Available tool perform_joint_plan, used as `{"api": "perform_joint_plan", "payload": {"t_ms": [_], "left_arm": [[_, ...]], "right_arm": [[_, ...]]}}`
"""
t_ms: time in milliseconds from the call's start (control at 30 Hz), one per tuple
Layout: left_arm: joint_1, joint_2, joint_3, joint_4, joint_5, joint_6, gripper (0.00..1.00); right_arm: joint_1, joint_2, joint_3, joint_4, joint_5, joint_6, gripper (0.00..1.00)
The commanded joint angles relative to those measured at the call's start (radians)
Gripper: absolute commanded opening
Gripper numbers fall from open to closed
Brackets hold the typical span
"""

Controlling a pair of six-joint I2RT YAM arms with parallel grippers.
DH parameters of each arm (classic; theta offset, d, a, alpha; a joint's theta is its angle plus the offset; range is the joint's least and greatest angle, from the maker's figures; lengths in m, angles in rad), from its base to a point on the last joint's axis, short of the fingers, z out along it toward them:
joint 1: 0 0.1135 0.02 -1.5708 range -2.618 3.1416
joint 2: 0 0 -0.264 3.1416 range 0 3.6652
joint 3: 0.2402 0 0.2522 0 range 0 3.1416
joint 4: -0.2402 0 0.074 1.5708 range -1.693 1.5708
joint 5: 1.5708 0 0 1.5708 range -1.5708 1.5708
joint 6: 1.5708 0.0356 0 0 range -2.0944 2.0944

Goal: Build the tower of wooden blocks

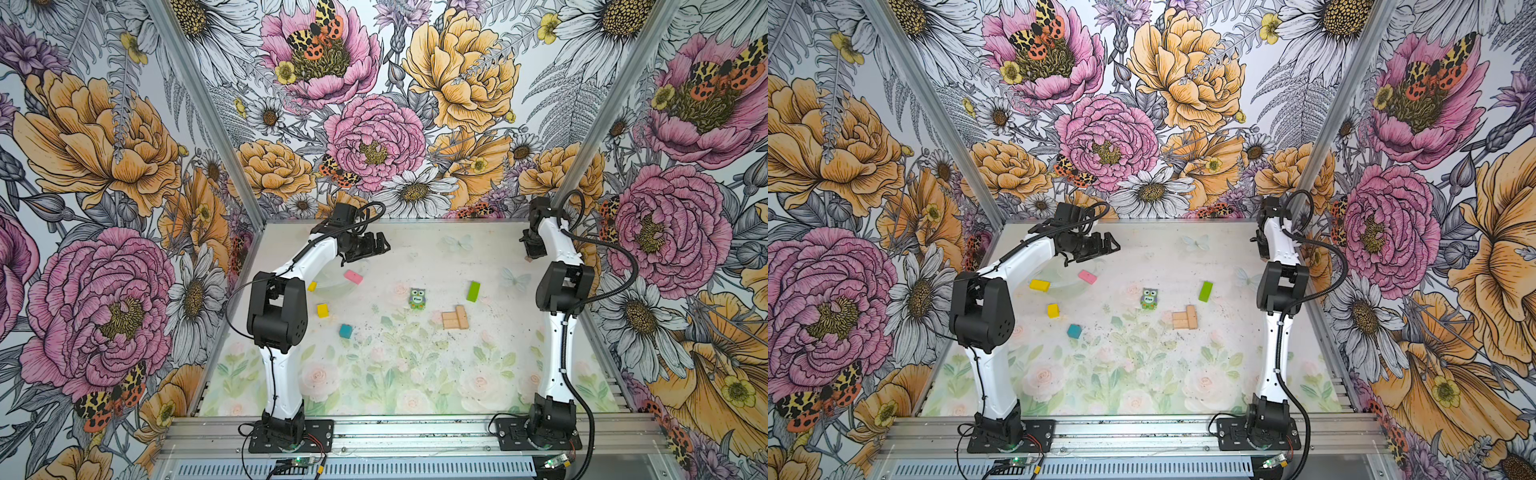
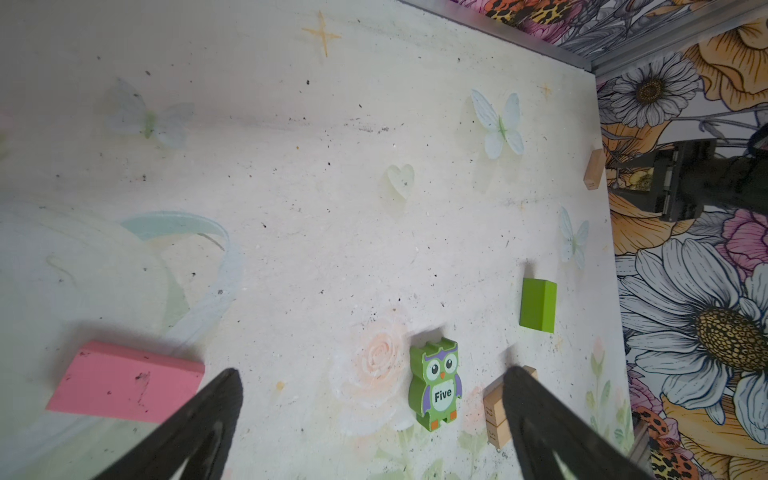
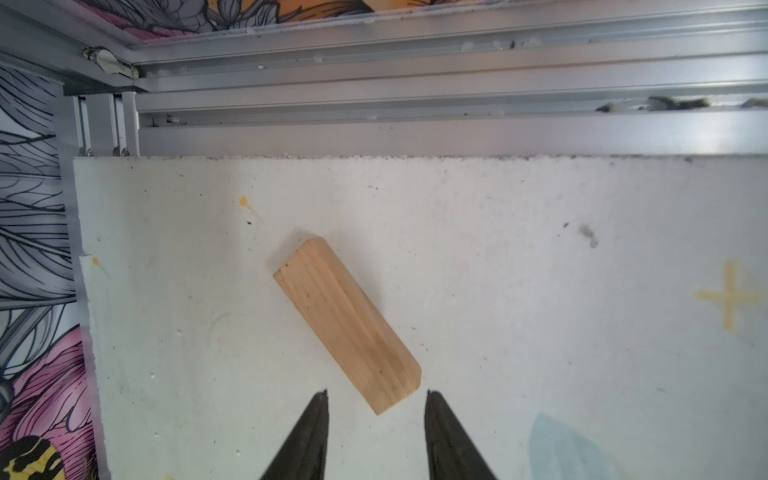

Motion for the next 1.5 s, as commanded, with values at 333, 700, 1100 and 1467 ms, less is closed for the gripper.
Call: {"api": "perform_joint_plan", "payload": {"t_ms": [333, 700, 1100, 1467], "left_arm": [[0.008, -0.016, 0.036, 0.024, 0.052, -0.009, 0.99], [-0.046, 0.048, 0.132, 0.022, 0.064, -0.003, 0.99], [-0.127, 0.051, 0.129, 0.024, 0.024, -0.006, 0.99], [-0.136, 0.040, 0.163, 0.005, 0.029, -0.032, 0.99]], "right_arm": [[-0.069, -0.048, 0.132, -0.231, -0.155, -0.328, 0.61], [-0.073, -0.039, 0.047, -0.202, -0.187, -0.411, 0.47], [-0.029, 0.027, 0.056, 0.019, -0.298, -0.325, 0.54], [0.001, 0.035, 0.157, 0.264, -0.257, -0.684, 0.61]]}}
